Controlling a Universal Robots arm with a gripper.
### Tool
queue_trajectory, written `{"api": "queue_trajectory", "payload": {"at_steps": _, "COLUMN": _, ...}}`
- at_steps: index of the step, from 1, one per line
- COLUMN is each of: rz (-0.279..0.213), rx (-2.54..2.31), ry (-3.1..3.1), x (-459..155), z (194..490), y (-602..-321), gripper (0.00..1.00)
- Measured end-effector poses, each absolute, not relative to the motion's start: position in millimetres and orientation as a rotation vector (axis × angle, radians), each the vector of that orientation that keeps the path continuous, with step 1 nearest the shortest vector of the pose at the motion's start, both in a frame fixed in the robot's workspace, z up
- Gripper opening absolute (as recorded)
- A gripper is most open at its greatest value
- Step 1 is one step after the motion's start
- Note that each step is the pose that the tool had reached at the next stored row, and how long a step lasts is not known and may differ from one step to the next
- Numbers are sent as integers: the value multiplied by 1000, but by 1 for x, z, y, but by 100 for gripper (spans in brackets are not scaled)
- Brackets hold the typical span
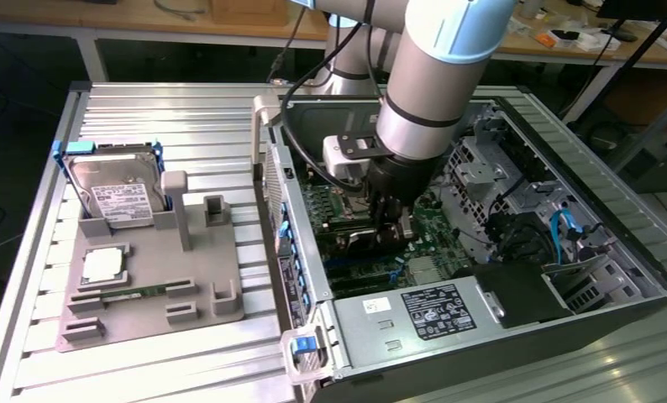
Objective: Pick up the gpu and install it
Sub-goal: 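Insert the gpu into the slot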
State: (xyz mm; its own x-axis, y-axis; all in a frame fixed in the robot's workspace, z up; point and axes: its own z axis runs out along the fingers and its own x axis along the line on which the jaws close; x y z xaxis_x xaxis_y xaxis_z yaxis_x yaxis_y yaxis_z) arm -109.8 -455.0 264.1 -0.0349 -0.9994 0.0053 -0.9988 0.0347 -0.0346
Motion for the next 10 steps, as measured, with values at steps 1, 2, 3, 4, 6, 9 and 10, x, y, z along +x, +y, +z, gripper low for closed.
{"api": "queue_trajectory", "payload": {"at_steps": 1, "rz": -45, "rx": -2168, "ry": 2245, "x": -110, "z": 264, "y": -455, "gripper": 27}}
{"api": "queue_trajectory", "payload": {"at_steps": 2, "rz": -45, "rx": -2168, "ry": 2245, "x": -110, "z": 264, "y": -455, "gripper": 27}}
{"api": "queue_trajectory", "payload": {"at_steps": 3, "rz": -45, "rx": -2168, "ry": 2245, "x": -110, "z": 265, "y": -455, "gripper": 27}}
{"api": "queue_trajectory", "payload": {"at_steps": 4, "rz": -45, "rx": -2168, "ry": 2245, "x": -110, "z": 265, "y": -455, "gripper": 27}}
{"api": "queue_trajectory", "payload": {"at_steps": 6, "rz": -44, "rx": -2168, "ry": 2245, "x": -110, "z": 265, "y": -455, "gripper": 27}}
{"api": "queue_trajectory", "payload": {"at_steps": 9, "rz": -44, "rx": -2168, "ry": 2245, "x": -110, "z": 265, "y": -455, "gripper": 27}}
{"api": "queue_trajectory", "payload": {"at_steps": 10, "rz": -44, "rx": -2168, "ry": 2245, "x": -110, "z": 265, "y": -455, "gripper": 27}}
